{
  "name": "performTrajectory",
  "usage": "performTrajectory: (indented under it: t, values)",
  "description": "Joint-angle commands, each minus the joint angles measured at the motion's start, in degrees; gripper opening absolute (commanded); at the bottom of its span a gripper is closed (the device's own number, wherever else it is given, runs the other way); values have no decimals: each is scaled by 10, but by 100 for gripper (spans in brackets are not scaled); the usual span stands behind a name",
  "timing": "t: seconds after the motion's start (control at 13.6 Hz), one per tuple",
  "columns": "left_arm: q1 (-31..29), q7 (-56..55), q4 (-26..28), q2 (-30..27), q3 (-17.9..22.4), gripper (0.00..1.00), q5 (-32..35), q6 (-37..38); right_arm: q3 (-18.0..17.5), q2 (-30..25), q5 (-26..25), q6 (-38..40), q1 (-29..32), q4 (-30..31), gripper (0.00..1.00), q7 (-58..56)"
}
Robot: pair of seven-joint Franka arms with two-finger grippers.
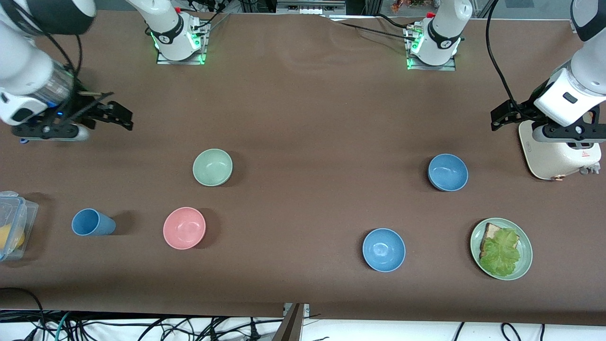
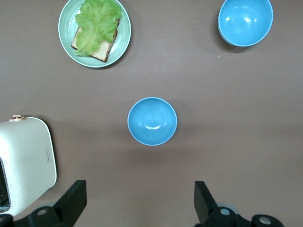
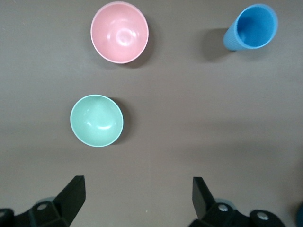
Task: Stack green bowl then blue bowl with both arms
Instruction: 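Reach the right gripper down to the light green bowl rim, then grasp the green bowl rim and slide it toward the table middle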
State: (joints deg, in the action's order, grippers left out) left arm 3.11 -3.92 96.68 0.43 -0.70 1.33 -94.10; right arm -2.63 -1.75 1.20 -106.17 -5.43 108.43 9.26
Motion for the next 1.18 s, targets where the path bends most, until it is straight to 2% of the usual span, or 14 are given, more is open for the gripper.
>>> performTrajectory:
  t: [0.0, 0.07, 0.22, 0.66, 0.74, 0.81, 1.03, 1.1]
  values:
    - [-1, 2, -8, -3, 1, 100, -13, 11, -33, -63, 2, -168, 2, 195, 100, 43]
    - [-1, 2, -9, -3, 1, 100, -12, 11, -43, -53, 2, -227, 2, 233, 100, 58]
    - [-1, 1, -8, -3, 1, 100, -12, 11, -57, 0, 2, -300, 2, 257, 100, 61]
    - [0, 0, -8, -3, 0, 100, -13, 11, -58, 196, 1, -527, -9, 257, 98, 73]
    - [0, 0, -8, -3, 0, 100, -13, 11, -58, 216, 2, -554, -10, 257, 94, 73]
    - [0, -1, -8, -3, 0, 100, -12, 11, -58, 226, 1, -563, -11, 256, 84, 74]
    - [0, -1, -8, -3, 0, 100, -12, 11, -59, 222, 1, -558, -11, 253, 40, 72]
    - [0, -1, -8, -3, 0, 100, -13, 11, -62, 219, 1, -556, -11, 253, 28, 70]
